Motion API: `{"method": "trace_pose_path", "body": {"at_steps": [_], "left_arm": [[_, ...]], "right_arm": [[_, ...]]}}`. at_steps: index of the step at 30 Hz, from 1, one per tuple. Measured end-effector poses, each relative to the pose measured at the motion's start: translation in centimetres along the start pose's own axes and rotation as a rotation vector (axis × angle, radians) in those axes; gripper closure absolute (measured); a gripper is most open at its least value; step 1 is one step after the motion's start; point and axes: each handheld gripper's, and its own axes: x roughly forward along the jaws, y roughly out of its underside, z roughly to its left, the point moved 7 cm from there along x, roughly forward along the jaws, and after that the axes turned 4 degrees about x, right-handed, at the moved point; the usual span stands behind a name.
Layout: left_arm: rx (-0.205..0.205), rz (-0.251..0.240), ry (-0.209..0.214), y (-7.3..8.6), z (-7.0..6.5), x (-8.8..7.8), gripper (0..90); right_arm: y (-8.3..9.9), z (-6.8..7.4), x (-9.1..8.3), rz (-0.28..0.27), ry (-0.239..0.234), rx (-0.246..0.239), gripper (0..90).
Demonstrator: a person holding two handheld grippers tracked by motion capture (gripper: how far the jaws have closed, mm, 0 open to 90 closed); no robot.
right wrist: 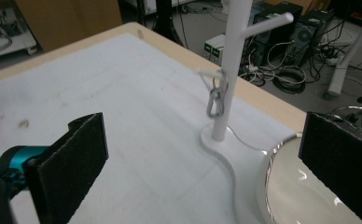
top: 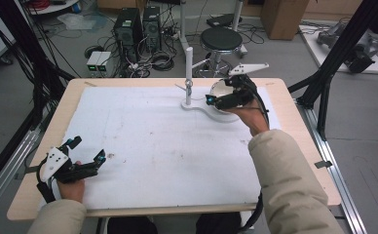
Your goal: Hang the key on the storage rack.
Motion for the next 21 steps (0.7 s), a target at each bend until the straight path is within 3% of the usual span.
{"method": "trace_pose_path", "body": {"at_steps": [5,9,17,21], "left_arm": [[-0.002,0.0,-0.002,0.0,0.0,0.0,1.7],[0.004,0.011,-0.005,0.0,0.0,0.1,1.7],[0.007,0.005,-0.008,0.0,0.0,0.0,1.7],[0.006,0.004,-0.006,0.0,-0.1,0.0,1.7]], "right_arm": [[2.2,0.3,-2.3,-0.034,-0.002,-0.023,0.4],[5.4,0.2,-5.0,-0.134,-0.035,-0.054,0.4],[11.9,-0.8,-7.8,-0.27,-0.038,-0.011,0.4],[14.8,-1.5,-8.6,-0.349,-0.021,0.039,0.4]]}}
